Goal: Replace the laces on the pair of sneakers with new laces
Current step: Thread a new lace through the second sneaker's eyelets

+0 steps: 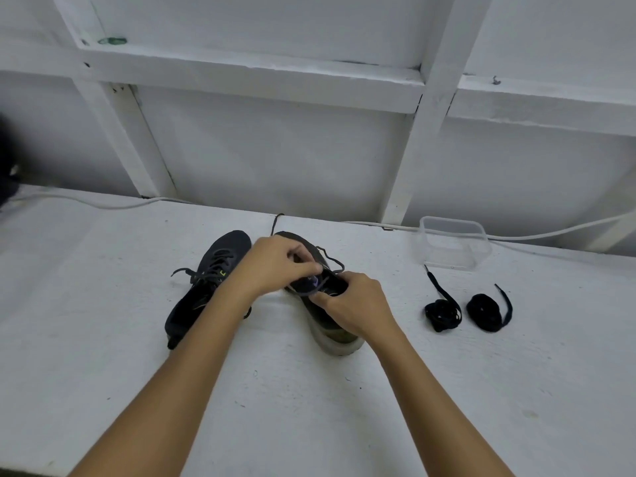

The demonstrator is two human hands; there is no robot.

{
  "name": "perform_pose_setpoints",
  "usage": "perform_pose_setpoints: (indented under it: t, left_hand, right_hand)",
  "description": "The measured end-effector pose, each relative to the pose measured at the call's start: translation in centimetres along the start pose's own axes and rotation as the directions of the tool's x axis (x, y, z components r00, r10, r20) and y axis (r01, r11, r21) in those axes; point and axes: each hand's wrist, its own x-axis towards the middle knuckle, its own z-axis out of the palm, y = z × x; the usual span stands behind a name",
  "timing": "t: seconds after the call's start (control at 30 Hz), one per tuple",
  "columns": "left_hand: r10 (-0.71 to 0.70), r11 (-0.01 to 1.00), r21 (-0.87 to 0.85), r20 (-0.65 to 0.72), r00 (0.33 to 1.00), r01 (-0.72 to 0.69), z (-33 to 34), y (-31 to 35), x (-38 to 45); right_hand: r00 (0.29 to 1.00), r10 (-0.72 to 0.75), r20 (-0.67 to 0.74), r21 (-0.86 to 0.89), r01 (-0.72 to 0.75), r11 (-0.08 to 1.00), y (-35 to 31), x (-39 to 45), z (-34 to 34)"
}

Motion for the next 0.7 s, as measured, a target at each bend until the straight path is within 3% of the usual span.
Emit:
perform_pose_setpoints:
  t: [0.3,0.43,0.5,0.57,0.63,0.7]
  left_hand:
    - [-0.010,0.976,0.219,0.023,1.000,0.005,2.9,0.9,1.0]
    - [0.062,0.951,0.302,0.048,0.997,-0.074,2.7,1.4,1.1]
    - [0.035,0.994,0.095,0.112,0.993,-0.045,2.4,1.3,1.2]
    - [0.002,0.936,-0.346,0.186,0.982,0.064,1.6,1.1,1.0]
    - [0.044,0.678,-0.729,0.171,0.984,0.096,0.6,0.4,0.9]
    - [0.021,0.391,-0.912,0.145,0.989,0.125,-0.1,-0.3,0.9]
  right_hand:
    - [1.000,-0.002,-0.012,0.009,0.002,1.000,0.4,-0.1,0.3]
    - [1.000,0.005,-0.011,0.000,-0.005,1.000,0.4,0.0,0.4]
    - [1.000,0.011,-0.011,0.000,-0.011,1.000,0.5,0.1,0.4]
    - [1.000,0.022,-0.014,0.005,-0.022,1.000,0.5,0.0,0.3]
    - [0.999,0.030,-0.013,0.015,-0.030,0.999,0.4,0.0,0.2]
    - [0.999,0.036,-0.009,0.010,-0.036,0.999,0.2,-0.1,0.3]
